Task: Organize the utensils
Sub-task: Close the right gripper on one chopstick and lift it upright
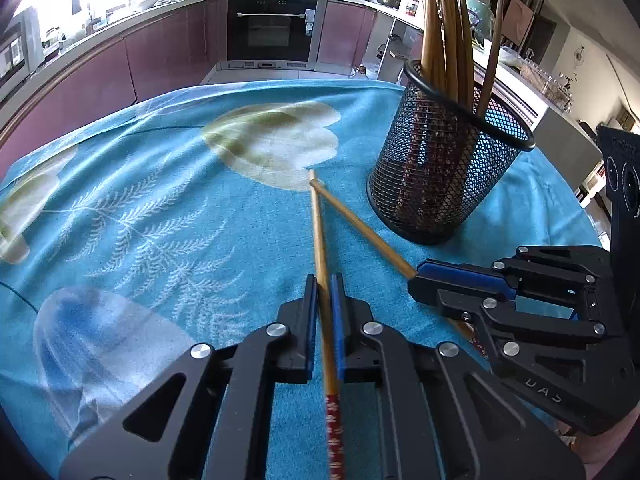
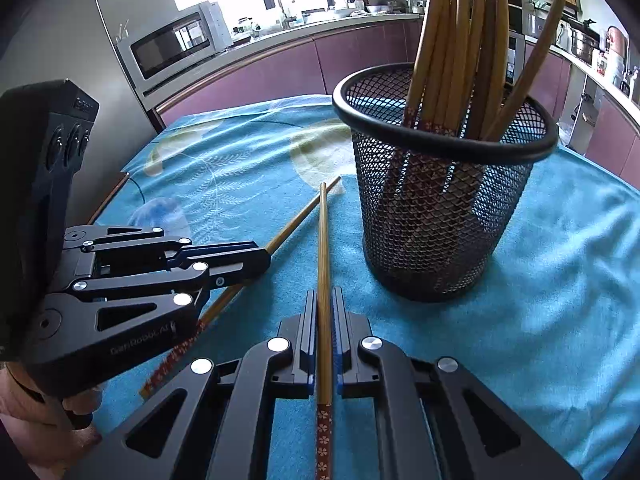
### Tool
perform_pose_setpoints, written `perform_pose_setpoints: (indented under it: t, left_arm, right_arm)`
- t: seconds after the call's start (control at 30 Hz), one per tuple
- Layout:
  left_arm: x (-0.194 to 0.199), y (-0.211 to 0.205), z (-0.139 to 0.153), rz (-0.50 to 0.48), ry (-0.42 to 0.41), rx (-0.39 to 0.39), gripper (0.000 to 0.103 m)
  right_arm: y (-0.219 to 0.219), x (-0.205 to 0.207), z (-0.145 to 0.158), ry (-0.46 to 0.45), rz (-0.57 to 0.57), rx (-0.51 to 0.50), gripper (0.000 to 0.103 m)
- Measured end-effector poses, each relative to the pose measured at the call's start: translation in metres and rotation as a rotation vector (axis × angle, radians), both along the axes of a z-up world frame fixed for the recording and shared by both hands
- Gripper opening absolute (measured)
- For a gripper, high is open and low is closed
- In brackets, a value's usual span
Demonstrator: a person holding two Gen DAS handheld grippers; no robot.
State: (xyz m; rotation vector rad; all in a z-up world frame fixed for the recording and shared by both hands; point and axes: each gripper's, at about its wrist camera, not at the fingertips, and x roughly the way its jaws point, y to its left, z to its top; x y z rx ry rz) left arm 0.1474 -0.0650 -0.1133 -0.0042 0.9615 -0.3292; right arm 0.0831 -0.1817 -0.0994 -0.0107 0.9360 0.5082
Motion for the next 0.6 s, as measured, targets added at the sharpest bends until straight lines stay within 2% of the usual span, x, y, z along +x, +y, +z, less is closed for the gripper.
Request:
perform_pose_setpoints:
  t: [0.3,0.6]
  left_arm:
    - [-0.014,0.013,0.015,0.003,-0.033,-0.039,0.007]
    - [-0.033,0.02,0.044,-0.02,-0.087,-0.095,0.007]
  right_arm:
    - [-0.015,-0.011,0.014,-0.018,0.011,0.065,0.006]
    - [-0.031,-0.029,0.038,-0.069,0.032,0.157,0.006]
